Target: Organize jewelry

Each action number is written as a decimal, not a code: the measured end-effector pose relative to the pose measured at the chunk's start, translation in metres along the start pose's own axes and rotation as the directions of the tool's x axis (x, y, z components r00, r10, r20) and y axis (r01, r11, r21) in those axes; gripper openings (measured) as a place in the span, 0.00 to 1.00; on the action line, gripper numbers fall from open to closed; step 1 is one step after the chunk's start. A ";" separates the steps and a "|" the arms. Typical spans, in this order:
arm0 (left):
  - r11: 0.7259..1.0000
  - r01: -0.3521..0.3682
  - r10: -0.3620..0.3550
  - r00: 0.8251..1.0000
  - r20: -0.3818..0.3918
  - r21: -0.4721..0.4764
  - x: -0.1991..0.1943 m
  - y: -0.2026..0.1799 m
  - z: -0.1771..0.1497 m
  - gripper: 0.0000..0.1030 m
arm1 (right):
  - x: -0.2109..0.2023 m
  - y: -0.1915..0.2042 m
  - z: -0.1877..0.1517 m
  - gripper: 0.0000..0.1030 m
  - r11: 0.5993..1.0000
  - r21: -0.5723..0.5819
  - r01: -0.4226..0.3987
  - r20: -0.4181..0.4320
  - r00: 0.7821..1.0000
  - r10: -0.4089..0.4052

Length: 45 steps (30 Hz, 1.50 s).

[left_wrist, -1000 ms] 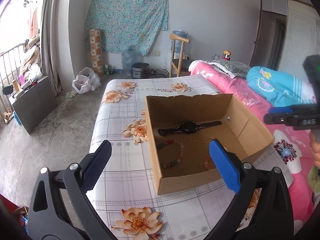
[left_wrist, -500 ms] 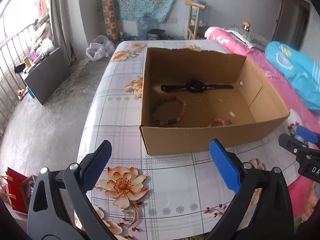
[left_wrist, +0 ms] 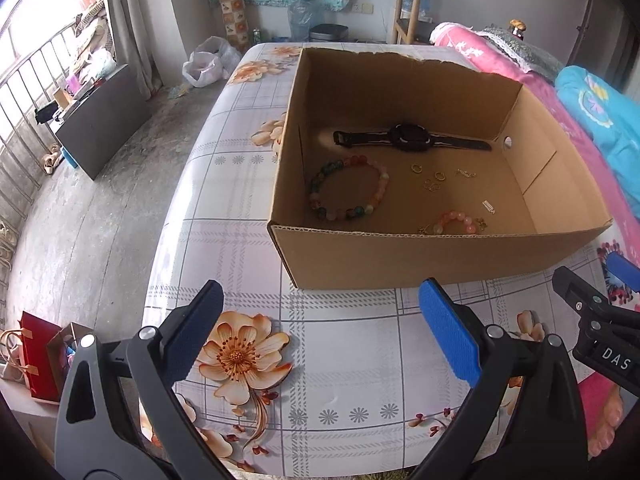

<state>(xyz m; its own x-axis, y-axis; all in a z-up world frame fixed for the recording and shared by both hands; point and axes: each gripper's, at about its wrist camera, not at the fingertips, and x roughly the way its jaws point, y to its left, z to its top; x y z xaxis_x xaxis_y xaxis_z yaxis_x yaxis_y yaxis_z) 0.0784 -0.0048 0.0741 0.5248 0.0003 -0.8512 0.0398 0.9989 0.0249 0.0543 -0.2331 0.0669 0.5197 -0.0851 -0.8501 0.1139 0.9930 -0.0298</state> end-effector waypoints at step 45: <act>0.999 0.043 -0.040 0.996 -0.081 0.029 0.022 -0.013 0.008 0.92 | 0.018 0.006 0.015 0.93 0.999 0.000 -0.045 -0.081 0.996 0.045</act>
<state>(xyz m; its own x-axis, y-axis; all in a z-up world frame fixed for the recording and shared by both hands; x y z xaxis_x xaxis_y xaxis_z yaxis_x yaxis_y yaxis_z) 0.0962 -0.0177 0.0598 0.4526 -0.0360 -0.8910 0.0864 0.9963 0.0036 0.0775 -0.2302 0.0591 0.4537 -0.0337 -0.8905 0.0908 0.9958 0.0086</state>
